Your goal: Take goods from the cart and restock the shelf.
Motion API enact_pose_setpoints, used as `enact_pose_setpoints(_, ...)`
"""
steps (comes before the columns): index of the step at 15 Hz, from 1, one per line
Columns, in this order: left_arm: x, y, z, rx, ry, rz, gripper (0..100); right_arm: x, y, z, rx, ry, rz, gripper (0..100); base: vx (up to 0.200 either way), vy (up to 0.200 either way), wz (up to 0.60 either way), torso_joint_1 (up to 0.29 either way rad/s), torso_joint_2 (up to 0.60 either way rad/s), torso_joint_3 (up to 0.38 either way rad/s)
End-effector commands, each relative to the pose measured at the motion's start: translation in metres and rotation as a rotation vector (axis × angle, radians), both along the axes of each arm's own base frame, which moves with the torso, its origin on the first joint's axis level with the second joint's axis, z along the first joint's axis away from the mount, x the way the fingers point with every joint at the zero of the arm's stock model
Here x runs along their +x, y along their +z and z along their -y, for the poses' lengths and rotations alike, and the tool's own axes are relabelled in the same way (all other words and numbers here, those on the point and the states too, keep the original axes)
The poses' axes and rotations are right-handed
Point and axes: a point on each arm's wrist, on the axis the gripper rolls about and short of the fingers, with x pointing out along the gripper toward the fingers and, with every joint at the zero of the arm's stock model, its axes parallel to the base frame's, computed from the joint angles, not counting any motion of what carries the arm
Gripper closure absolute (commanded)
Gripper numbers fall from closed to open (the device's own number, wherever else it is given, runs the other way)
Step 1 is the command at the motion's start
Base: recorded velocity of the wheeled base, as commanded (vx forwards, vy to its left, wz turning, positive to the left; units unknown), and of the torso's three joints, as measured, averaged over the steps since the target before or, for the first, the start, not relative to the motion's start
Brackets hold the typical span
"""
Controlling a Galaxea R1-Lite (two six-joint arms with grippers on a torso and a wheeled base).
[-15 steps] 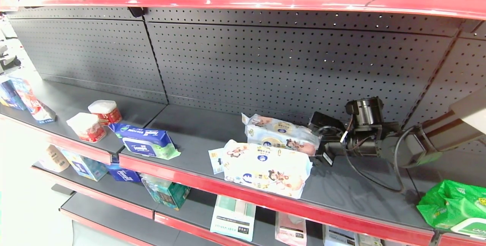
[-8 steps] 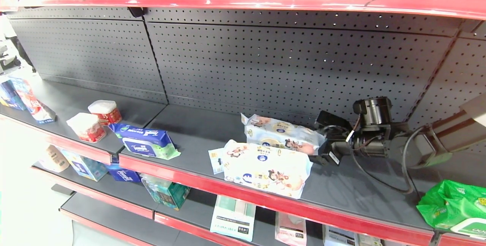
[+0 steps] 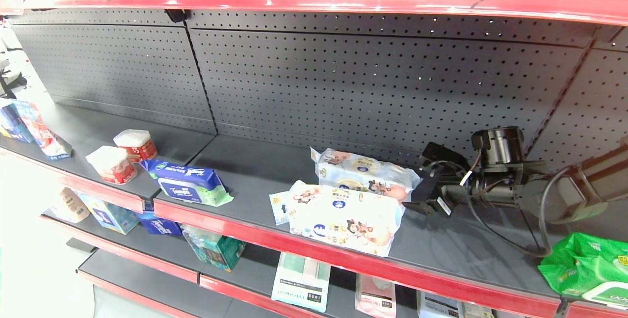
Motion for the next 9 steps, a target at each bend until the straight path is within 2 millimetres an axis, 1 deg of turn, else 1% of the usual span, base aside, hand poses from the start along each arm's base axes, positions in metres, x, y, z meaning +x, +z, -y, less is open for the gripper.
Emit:
enact_pose_setpoints(1, 0.0001, 0.0000, 0.0000, 0.000, 0.000, -0.001, 0, -0.0001, 0.0057, 0.0007, 0.006, -0.005, 0.017, 0, 0.000, 0.000, 0.00, 0.000, 0.00, 0.000)
enact_pose_setpoints(4, 0.0001, 0.0000, 0.0000, 0.000, 0.000, -0.001, 0, 0.0036, 0.0118, -0.0016, 0.032, -0.015, 0.033, 0, 0.000, 0.000, 0.00, 0.000, 0.00, 0.000)
enact_pose_setpoints(9, 0.0001, 0.0000, 0.0000, 0.000, 0.000, -0.001, 0, 0.0043, 0.0113, 0.0010, 0.034, -0.026, 0.029, 0, 0.000, 0.000, 0.00, 0.000, 0.00, 0.000)
